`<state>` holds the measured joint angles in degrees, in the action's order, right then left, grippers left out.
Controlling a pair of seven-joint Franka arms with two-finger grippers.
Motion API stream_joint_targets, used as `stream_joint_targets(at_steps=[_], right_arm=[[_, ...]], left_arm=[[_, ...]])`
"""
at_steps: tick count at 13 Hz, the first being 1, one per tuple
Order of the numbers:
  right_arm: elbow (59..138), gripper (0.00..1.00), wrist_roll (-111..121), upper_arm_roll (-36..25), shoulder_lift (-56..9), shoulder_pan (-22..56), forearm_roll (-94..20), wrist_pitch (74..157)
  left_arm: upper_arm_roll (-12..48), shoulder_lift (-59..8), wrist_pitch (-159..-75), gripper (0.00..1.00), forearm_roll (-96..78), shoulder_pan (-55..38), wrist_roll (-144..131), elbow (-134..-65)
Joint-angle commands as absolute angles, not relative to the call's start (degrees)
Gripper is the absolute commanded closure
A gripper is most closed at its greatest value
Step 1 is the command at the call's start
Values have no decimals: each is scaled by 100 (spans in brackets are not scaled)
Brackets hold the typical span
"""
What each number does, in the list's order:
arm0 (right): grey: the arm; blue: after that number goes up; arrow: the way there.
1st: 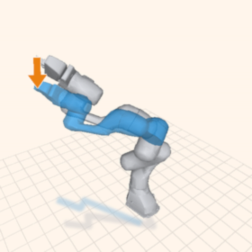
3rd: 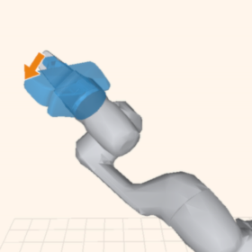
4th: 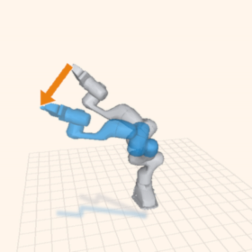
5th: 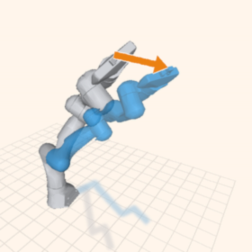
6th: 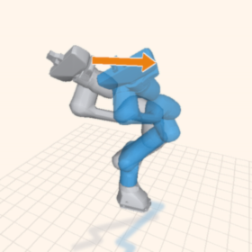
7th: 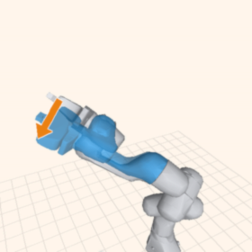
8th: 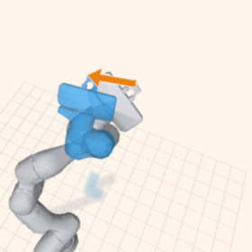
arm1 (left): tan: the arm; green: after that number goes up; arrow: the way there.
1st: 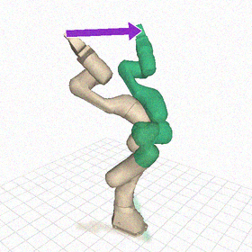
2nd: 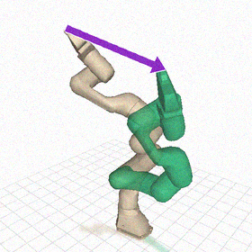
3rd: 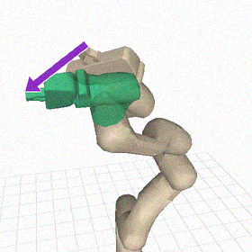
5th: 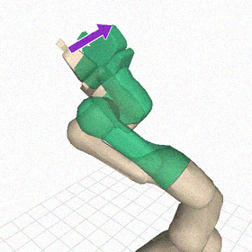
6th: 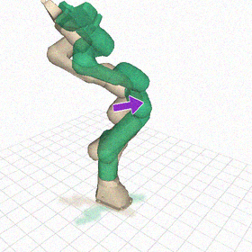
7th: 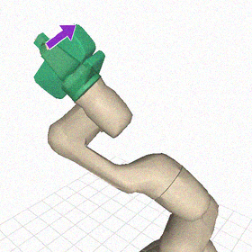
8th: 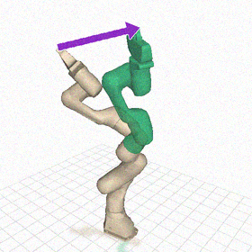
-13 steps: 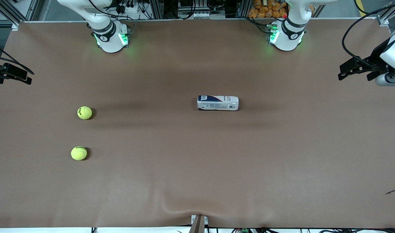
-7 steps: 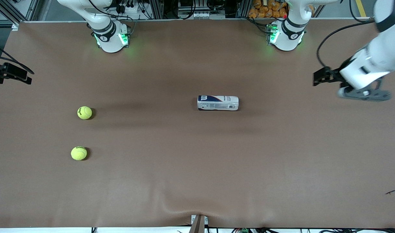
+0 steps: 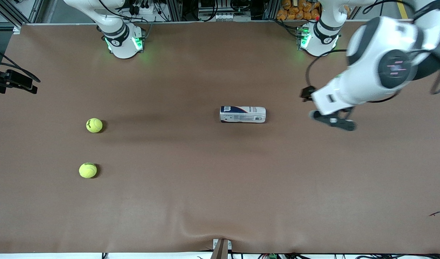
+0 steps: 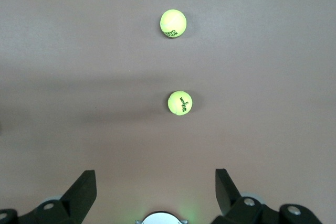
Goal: Insert tennis ball vertically with right arm
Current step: 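Reach the left gripper down to the lying Wilson can and grasp it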
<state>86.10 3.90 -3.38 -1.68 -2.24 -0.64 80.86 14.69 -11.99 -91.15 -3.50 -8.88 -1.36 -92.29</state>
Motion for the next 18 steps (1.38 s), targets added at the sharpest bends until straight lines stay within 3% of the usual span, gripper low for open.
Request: stream_joint_targets(at_steps=[1, 7, 11, 15, 18], right_arm=[[8657, 0, 440, -308, -167, -185, 35, 8112], [8841, 0, 440, -316, -281, -105, 44, 8331], [9324, 0, 448, -316, -272, -88, 35, 8744], [10018, 0, 439, -308, -281, 26, 35, 9701], [10116, 0, 457, -316, -307, -9, 44, 9764]], left_arm=[[1459, -1589, -9360, 0, -159, -1457, -88, -9035], [1494, -2372, -10370, 0, 158, -2424, 1552, -9035], [1494, -2934, -11073, 0, 631, -2557, 3188, -9070], [1503, -3128, -11318, 0, 1265, -3111, 3200, -9289], [1564, -3059, -11768, 0, 1283, -3102, 3269, -9676]])
